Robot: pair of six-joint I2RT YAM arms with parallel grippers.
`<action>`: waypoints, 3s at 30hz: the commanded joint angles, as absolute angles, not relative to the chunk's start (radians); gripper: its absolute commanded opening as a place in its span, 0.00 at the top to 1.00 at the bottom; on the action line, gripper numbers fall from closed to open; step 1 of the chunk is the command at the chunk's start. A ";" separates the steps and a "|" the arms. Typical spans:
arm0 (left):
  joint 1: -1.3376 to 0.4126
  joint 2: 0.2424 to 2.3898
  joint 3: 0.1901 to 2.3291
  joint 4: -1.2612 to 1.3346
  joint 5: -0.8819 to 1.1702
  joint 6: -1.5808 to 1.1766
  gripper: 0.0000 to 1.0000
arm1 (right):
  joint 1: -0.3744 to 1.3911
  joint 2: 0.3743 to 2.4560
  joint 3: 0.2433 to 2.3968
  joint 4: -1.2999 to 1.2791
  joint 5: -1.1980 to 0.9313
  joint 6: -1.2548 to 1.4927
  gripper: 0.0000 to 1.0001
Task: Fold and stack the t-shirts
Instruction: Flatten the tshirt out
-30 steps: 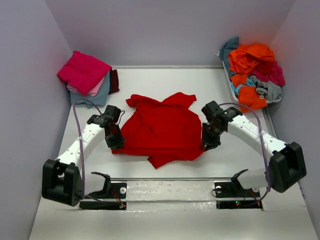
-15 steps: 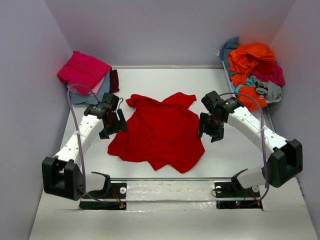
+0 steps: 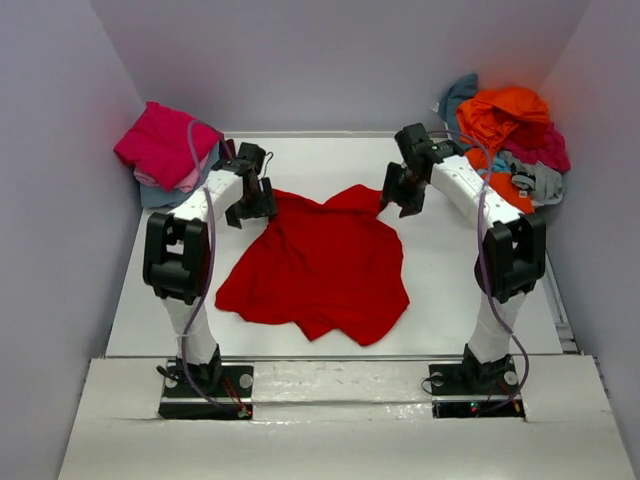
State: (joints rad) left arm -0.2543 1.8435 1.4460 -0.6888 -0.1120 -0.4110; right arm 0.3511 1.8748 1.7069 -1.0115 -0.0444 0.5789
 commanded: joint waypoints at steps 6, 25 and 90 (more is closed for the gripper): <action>-0.252 2.061 1.725 -0.669 -0.117 -0.397 0.15 | 0.304 2.127 1.989 -0.977 -0.092 0.509 0.49; -0.252 2.140 1.873 -0.726 -0.166 -0.393 0.15 | 0.304 2.272 1.977 -0.950 -0.164 0.499 0.53; -0.252 2.221 1.976 -0.744 -0.199 -0.394 0.94 | 0.304 2.235 1.991 -0.962 -0.132 0.442 0.68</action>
State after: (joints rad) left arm -0.2535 2.2471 1.9533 -0.7303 -0.1776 -0.3973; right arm 0.3008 2.3024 2.0006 -1.0172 -0.1280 0.4480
